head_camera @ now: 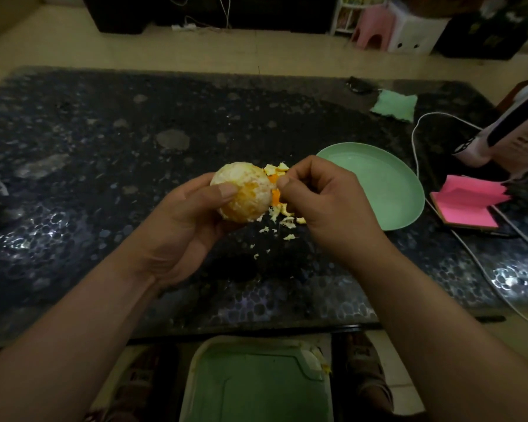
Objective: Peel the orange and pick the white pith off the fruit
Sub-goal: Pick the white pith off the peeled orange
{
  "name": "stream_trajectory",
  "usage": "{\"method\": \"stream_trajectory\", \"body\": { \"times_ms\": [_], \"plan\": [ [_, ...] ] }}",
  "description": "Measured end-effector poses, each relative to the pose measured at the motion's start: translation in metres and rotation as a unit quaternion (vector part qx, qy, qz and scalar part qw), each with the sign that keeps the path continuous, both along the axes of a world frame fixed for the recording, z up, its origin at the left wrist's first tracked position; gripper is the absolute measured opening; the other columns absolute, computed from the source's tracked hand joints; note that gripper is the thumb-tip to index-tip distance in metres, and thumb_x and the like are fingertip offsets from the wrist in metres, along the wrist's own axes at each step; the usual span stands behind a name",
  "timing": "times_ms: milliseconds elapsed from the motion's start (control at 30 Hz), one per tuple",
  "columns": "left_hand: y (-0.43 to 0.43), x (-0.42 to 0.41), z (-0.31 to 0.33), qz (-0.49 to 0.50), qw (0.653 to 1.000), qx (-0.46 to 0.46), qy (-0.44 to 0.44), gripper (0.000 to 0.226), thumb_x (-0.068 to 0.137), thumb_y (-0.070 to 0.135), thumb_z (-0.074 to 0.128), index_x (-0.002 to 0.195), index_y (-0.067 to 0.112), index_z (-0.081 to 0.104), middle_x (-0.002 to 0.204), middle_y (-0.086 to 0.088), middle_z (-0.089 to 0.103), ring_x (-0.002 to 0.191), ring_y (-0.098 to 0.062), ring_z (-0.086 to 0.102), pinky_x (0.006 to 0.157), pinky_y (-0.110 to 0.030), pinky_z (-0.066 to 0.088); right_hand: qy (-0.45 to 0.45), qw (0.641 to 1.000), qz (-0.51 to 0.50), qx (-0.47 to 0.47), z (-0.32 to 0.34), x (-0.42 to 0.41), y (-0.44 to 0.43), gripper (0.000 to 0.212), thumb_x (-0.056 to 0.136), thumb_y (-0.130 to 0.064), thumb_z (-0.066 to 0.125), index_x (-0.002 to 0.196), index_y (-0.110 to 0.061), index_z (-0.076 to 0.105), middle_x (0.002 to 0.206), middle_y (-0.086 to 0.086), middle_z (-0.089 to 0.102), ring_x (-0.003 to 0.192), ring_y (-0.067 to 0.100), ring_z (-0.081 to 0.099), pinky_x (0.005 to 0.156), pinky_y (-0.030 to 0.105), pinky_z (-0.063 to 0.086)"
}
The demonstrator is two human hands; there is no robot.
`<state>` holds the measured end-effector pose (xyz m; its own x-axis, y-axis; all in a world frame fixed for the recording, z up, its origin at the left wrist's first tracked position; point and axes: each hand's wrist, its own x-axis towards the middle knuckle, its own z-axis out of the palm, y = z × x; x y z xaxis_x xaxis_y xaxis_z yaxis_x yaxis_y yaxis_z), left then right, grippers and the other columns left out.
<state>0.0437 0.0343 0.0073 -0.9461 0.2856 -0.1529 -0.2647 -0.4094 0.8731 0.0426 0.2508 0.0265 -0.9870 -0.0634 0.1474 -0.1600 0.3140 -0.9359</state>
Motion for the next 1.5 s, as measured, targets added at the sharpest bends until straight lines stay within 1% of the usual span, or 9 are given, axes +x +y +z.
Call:
{"method": "stream_trajectory", "body": {
  "times_ms": [167, 433, 633, 733, 867, 967, 1067, 1400, 1500],
  "plan": [
    [0.000, 0.002, 0.002, -0.037, 0.999, 0.019, -0.002, 0.070, 0.066, 0.042, 0.094, 0.127, 0.013, 0.076, 0.135, -0.016, 0.071, 0.120, -0.027, 0.070, 0.096, -0.034, 0.060, -0.012, 0.999, -0.029, 0.032, -0.005, -0.005, 0.004, 0.018, 0.101, -0.025, 0.069, 0.089, -0.012, 0.069, 0.083, 0.011, 0.072, 0.080, 0.032, 0.067, 0.074, 0.052, 0.058],
    [0.000, 0.001, -0.001, -0.026, 0.998, 0.042, -0.035, 0.064, 0.064, 0.034, 0.096, 0.122, 0.013, 0.079, 0.135, -0.014, 0.072, 0.122, -0.026, 0.070, 0.097, -0.035, 0.061, -0.006, 0.976, -0.049, 0.211, -0.027, -0.018, 0.010, 0.013, 0.103, -0.030, 0.066, 0.098, -0.024, 0.077, 0.082, -0.011, 0.071, 0.077, 0.005, 0.065, 0.072, 0.031, 0.053],
    [0.006, -0.002, -0.007, 0.010, 0.997, 0.019, -0.068, 0.051, 0.087, 0.023, 0.066, 0.135, 0.004, 0.065, 0.136, -0.016, 0.071, 0.128, -0.031, 0.066, 0.104, -0.039, 0.057, -0.002, 0.953, -0.070, 0.294, -0.030, -0.018, 0.008, 0.020, 0.097, -0.038, 0.073, 0.086, -0.026, 0.063, 0.075, -0.010, 0.065, 0.073, 0.009, 0.062, 0.067, 0.034, 0.052],
    [0.007, -0.002, -0.008, 0.018, 0.997, 0.019, -0.069, 0.048, 0.087, 0.022, 0.067, 0.131, 0.004, 0.066, 0.133, -0.015, 0.072, 0.128, -0.031, 0.067, 0.105, -0.041, 0.057, -0.007, 0.955, -0.064, 0.290, -0.029, -0.017, 0.010, 0.007, 0.099, -0.028, 0.068, 0.094, -0.026, 0.063, 0.079, -0.010, 0.066, 0.074, 0.009, 0.062, 0.071, 0.039, 0.056],
    [0.008, -0.003, -0.009, 0.025, 0.998, 0.011, -0.062, 0.049, 0.087, 0.021, 0.068, 0.131, 0.002, 0.067, 0.131, -0.017, 0.073, 0.119, -0.028, 0.071, 0.099, -0.037, 0.060, 0.000, 0.956, -0.054, 0.289, -0.024, -0.013, 0.009, 0.021, 0.101, -0.041, 0.065, 0.087, -0.026, 0.066, 0.077, -0.009, 0.068, 0.074, 0.010, 0.063, 0.071, 0.039, 0.056],
    [0.009, -0.003, -0.007, 0.035, 0.998, -0.010, -0.054, 0.056, 0.086, 0.022, 0.071, 0.137, -0.001, 0.062, 0.132, -0.018, 0.072, 0.116, -0.026, 0.072, 0.093, -0.034, 0.062, -0.003, 0.981, -0.018, 0.192, -0.010, -0.004, 0.003, 0.012, 0.099, -0.038, 0.070, 0.092, -0.028, 0.068, 0.078, -0.010, 0.068, 0.072, 0.004, 0.063, 0.063, 0.019, 0.049],
    [0.009, -0.003, -0.007, 0.051, 0.997, -0.037, -0.042, 0.053, 0.089, 0.020, 0.077, 0.136, 0.001, 0.063, 0.130, -0.016, 0.073, 0.114, -0.025, 0.072, 0.088, -0.032, 0.061, -0.001, 0.990, 0.017, 0.139, -0.001, 0.004, -0.003, 0.012, 0.099, -0.038, 0.072, 0.093, -0.028, 0.070, 0.079, -0.009, 0.070, 0.072, 0.005, 0.063, 0.062, 0.014, 0.046],
    [0.012, 0.000, -0.006, 0.086, 0.991, -0.101, -0.014, 0.058, 0.080, 0.023, 0.083, 0.131, 0.006, 0.063, 0.125, -0.011, 0.075, 0.113, -0.026, 0.074, 0.088, -0.032, 0.062, 0.024, 0.982, 0.012, 0.187, -0.005, 0.007, -0.006, 0.010, 0.100, -0.035, 0.071, 0.092, -0.029, 0.071, 0.076, -0.016, 0.068, 0.073, 0.000, 0.063, 0.061, 0.012, 0.042],
    [0.014, 0.001, -0.006, 0.096, 0.988, -0.117, 0.002, 0.062, 0.074, 0.023, 0.079, 0.131, 0.006, 0.062, 0.122, -0.010, 0.076, 0.111, -0.026, 0.075, 0.090, -0.034, 0.063, 0.043, 0.976, 0.008, 0.212, -0.007, 0.008, -0.008, 0.010, 0.099, -0.032, 0.070, 0.091, -0.027, 0.071, 0.076, -0.014, 0.069, 0.071, 0.003, 0.064, 0.062, 0.023, 0.049]
  ]
}}
